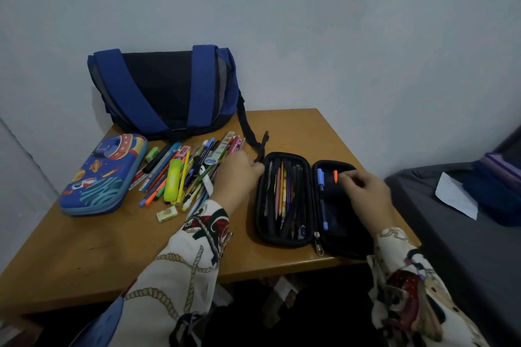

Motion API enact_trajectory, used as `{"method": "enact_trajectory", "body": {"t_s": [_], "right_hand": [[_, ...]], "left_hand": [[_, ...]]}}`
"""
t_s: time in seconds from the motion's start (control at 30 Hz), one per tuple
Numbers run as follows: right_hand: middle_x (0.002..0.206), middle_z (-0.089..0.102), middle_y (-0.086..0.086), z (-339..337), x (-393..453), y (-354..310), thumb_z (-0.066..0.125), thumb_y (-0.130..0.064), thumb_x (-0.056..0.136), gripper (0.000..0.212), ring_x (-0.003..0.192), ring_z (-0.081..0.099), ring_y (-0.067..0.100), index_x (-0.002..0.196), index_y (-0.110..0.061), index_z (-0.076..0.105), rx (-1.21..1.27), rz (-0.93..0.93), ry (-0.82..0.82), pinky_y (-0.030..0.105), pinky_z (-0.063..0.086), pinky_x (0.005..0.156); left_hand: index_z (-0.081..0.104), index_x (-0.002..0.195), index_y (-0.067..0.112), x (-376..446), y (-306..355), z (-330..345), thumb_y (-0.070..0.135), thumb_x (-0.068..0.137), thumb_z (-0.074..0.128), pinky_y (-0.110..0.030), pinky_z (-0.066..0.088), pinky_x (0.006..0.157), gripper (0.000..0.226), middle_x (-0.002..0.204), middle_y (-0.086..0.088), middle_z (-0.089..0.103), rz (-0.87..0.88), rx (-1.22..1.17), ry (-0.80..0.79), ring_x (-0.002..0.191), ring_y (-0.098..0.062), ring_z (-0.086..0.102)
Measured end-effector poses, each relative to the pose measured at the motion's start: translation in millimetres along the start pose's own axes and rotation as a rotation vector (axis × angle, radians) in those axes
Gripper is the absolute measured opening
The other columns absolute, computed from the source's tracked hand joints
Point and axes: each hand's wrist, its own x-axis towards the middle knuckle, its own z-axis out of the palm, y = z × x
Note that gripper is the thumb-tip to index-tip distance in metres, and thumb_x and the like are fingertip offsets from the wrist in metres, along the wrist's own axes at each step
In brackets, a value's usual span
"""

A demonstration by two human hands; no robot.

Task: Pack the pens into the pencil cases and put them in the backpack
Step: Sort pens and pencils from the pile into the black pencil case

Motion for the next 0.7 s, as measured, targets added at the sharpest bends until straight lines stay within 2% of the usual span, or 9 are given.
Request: {"method": "enact_trajectory", "body": {"t_s": [0.1,0.2,0.37,0.47,0.5,0.6,0.7], "right_hand": [[0.091,0.071,-0.003,-3.6,5.5,4.4,0.066,-0.025,0.09,0.011,0.092,0.064,0.015,0.082,-0.023,0.073,0.104,0.1,0.003,0.03,0.049,0.073],[0.09,0.072,0.001,-0.2,6.8,1.8,0.067,-0.023,0.089,0.011,0.092,0.065,0.018,0.082,-0.019,0.074,0.142,0.116,-0.003,0.036,0.054,0.081],[0.092,0.073,-0.001,1.2,8.4,6.9,0.069,-0.024,0.087,0.007,0.094,0.066,0.019,0.083,-0.022,0.074,0.141,0.152,-0.026,0.044,0.054,0.09],[0.091,0.074,0.004,0.6,8.5,9.8,0.073,-0.014,0.083,0.005,0.093,0.068,0.024,0.084,-0.019,0.075,0.173,0.164,-0.047,0.046,0.055,0.09],[0.089,0.073,0.006,0.1,7.7,9.6,0.073,-0.01,0.082,0.009,0.091,0.069,0.025,0.083,-0.018,0.074,0.177,0.165,-0.053,0.045,0.056,0.089],[0.08,0.069,0.005,0.6,6.1,8.5,0.073,-0.002,0.082,0.017,0.082,0.066,0.021,0.08,-0.02,0.071,0.146,0.14,-0.061,0.037,0.055,0.082],[0.079,0.067,0.004,2.2,5.9,9.3,0.072,-0.001,0.082,0.018,0.077,0.063,0.017,0.082,-0.019,0.07,0.143,0.122,-0.066,0.031,0.055,0.077]], "left_hand": [[0.062,0.089,0.007,4.5,6.8,8.1,0.014,0.091,0.06,-0.027,0.044,0.056,0.008,0.083,-0.01,0.066,-0.06,-0.291,-0.088,0.064,-0.014,0.055],[0.058,0.111,0.0,11.4,15.0,23.1,0.008,0.092,0.059,-0.023,0.045,0.051,0.02,0.088,-0.019,0.068,-0.096,-0.491,-0.191,0.057,-0.012,0.055],[0.059,0.102,-0.007,18.5,41.5,53.1,0.005,0.09,0.06,-0.022,0.047,0.047,0.017,0.082,-0.018,0.065,-0.07,-0.49,-0.266,0.05,-0.012,0.055],[0.058,0.094,0.0,22.2,55.2,71.4,0.009,0.088,0.062,-0.028,0.049,0.055,0.012,0.065,-0.012,0.065,-0.058,-0.428,-0.271,0.048,-0.016,0.056],[0.056,0.087,0.004,22.6,59.8,75.3,0.01,0.088,0.062,-0.028,0.049,0.057,0.008,0.062,-0.011,0.064,-0.044,-0.393,-0.268,0.047,-0.017,0.056],[0.051,0.071,0.009,24.0,69.6,82.8,0.006,0.085,0.06,-0.032,0.052,0.062,0.017,0.065,-0.016,0.065,-0.007,-0.321,-0.254,0.047,-0.02,0.056],[0.048,0.064,0.009,26.3,76.2,86.2,0.005,0.083,0.059,-0.037,0.054,0.063,0.023,0.06,-0.011,0.058,0.002,-0.229,-0.275,0.056,-0.025,0.06]]}}
